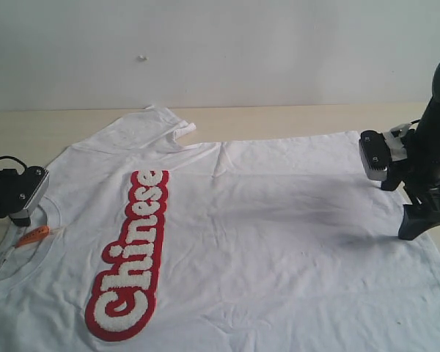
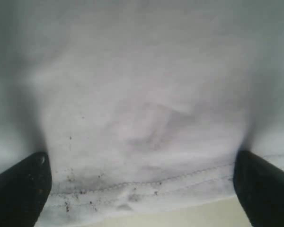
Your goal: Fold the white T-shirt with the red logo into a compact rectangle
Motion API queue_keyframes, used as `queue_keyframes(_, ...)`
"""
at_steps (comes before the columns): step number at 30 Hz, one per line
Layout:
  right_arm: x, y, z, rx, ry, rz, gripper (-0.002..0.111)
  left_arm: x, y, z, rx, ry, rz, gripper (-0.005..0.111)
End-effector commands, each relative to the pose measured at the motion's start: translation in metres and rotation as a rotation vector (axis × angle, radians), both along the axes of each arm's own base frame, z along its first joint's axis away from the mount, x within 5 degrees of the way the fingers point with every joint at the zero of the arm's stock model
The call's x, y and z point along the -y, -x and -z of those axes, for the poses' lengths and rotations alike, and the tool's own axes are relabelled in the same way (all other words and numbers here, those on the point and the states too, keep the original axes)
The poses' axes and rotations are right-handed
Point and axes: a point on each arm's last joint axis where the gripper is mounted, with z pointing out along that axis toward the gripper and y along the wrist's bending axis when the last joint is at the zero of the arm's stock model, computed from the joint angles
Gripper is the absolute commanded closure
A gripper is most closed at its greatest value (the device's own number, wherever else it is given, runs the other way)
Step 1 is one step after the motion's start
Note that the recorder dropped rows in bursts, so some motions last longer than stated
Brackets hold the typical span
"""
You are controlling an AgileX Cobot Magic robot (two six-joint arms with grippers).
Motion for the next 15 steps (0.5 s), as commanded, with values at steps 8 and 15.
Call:
queue_keyframes(8, 0.0016, 0.0043, 0.0113, -0.050, 0.002, 0.007, 0.003, -0.0016, 0.0031, 0.0140, -0.040, -0.009, 0.006, 0.003)
queue_keyframes(15, 0.0029, 0.0008, 0.0115, -0.012, 0.017, 0.005, 0.003, -0.0016, 0.0031, 0.0140, -0.040, -0.009, 0.006, 0.003)
